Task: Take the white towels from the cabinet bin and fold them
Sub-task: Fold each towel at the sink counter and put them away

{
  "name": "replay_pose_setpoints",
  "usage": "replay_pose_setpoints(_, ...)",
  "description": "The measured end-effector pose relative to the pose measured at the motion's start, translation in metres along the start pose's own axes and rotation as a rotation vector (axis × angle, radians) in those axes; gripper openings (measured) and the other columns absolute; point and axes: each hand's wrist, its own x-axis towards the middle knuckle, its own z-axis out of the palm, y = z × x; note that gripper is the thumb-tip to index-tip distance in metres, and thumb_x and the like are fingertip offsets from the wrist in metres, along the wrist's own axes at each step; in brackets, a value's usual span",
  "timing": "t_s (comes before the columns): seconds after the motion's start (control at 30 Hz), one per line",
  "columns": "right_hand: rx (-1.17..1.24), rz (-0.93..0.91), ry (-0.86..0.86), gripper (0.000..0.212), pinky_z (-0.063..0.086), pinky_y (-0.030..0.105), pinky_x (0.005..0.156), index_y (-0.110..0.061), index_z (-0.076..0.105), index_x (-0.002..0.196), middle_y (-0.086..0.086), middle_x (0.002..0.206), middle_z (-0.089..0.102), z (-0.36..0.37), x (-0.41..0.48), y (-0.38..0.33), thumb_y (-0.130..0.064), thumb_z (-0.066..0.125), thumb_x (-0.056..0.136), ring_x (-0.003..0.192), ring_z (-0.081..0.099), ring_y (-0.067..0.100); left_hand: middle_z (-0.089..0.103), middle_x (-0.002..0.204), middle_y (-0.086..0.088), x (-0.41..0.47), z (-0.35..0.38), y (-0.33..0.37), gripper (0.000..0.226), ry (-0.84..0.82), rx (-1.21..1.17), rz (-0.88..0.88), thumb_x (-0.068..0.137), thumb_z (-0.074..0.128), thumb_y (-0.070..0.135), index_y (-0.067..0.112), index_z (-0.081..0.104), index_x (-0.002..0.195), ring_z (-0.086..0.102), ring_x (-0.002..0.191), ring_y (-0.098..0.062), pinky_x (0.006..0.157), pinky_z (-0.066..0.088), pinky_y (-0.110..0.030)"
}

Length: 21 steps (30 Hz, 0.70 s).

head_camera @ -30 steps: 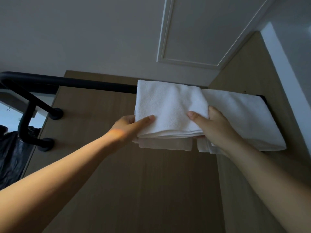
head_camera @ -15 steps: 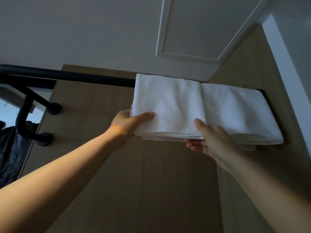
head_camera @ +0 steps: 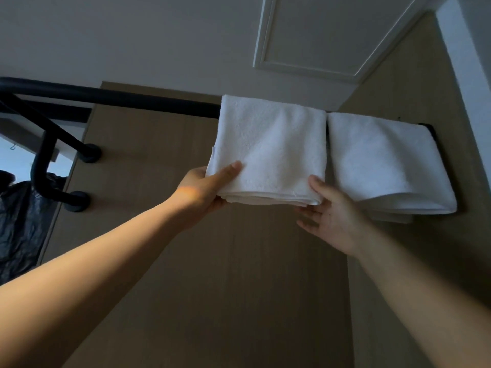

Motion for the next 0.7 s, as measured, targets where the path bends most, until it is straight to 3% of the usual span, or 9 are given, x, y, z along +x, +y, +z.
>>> replay_pose_setpoints(0.1, -0.018, -0.043, 0.039, 0.017, 0.044, 0.030, 0.085, -0.023, 0.067, 0.096, -0.005, 0.085, 0.066, 0.002, 0.002, 0.004, -0.036, 0.065, 0.086, 0.075, 0.056, 0.011, 0.067, 0.091, -0.005, 0.001, -0.005, -0.004, 0.041, -0.016, 0.146, 0.059, 0.090, 0.060, 0.042, 0.003, 0.064, 0.104, 0.068, 0.079, -0.015, 0.070, 0.058, -0.027)
replay_pose_setpoints(0.23, 0.007, -0.242, 0.152, 0.019, 0.053, 0.033, 0.090, -0.017, 0.066, 0.103, 0.002, 0.110, 0.071, 0.006, 0.002, 0.008, -0.028, 0.068, 0.088, 0.099, 0.068, 0.016, 0.064, 0.084, -0.004, 0.002, -0.008, -0.003, 0.045, -0.060, 0.274, 0.100, 0.096, 0.049, 0.046, 0.004, 0.064, 0.096, 0.065, 0.072, -0.012, 0.065, 0.055, -0.024)
replay_pose_setpoints(0.43, 0.063, -0.420, 0.386, 0.013, 0.058, 0.033, 0.082, -0.014, 0.073, 0.084, 0.002, 0.092, 0.076, 0.004, -0.006, 0.018, -0.025, 0.078, 0.081, 0.090, 0.073, 0.015, 0.056, 0.082, -0.008, 0.003, -0.005, -0.011, 0.049, -0.035, 0.439, 0.135, 0.096, 0.038, 0.053, 0.007, 0.054, 0.093, 0.056, 0.071, -0.019, 0.078, 0.054, -0.043)
replay_pose_setpoints(0.7, 0.058, -0.506, 0.518, 0.012, 0.059, 0.039, 0.080, -0.017, 0.074, 0.080, 0.000, 0.081, 0.076, -0.007, -0.006, 0.013, -0.024, 0.083, 0.076, 0.083, 0.074, 0.019, 0.058, 0.106, -0.006, 0.007, 0.017, -0.013, 0.026, 0.040, 0.355, 0.119, 0.101, 0.045, 0.034, 0.011, 0.050, 0.112, 0.062, 0.089, -0.019, 0.081, 0.059, -0.040)
